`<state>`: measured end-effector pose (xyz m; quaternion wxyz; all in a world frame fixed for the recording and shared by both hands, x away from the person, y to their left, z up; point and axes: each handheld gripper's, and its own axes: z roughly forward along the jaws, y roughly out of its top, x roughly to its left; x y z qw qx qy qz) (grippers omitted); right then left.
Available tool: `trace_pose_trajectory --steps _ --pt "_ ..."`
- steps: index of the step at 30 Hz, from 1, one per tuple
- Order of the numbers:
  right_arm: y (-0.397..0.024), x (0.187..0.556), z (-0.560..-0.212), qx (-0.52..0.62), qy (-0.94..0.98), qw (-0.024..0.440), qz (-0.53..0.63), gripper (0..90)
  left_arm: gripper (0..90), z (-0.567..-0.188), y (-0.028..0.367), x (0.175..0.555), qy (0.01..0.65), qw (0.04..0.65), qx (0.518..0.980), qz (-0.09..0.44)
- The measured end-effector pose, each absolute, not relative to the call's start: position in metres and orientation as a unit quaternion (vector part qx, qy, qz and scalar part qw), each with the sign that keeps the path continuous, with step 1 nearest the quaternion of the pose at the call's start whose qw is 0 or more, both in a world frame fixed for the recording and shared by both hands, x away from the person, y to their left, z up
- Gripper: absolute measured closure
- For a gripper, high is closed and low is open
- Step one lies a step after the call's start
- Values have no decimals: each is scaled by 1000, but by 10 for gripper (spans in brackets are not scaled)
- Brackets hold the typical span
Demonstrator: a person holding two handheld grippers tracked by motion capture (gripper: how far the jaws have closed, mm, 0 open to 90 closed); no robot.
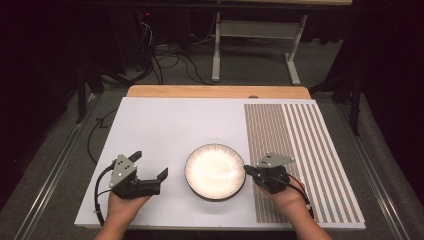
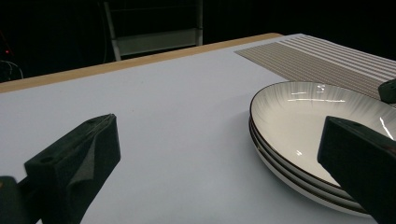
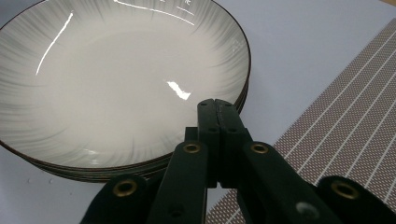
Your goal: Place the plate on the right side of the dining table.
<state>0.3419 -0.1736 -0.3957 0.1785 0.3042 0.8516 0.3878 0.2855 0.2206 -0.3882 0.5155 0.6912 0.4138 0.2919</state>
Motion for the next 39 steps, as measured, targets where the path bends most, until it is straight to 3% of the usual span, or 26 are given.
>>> trace_pose_trajectory --steps 39 --pt "-167 338 -395 281 864 202 367 900 2 -387 220 285 412 517 691 293"
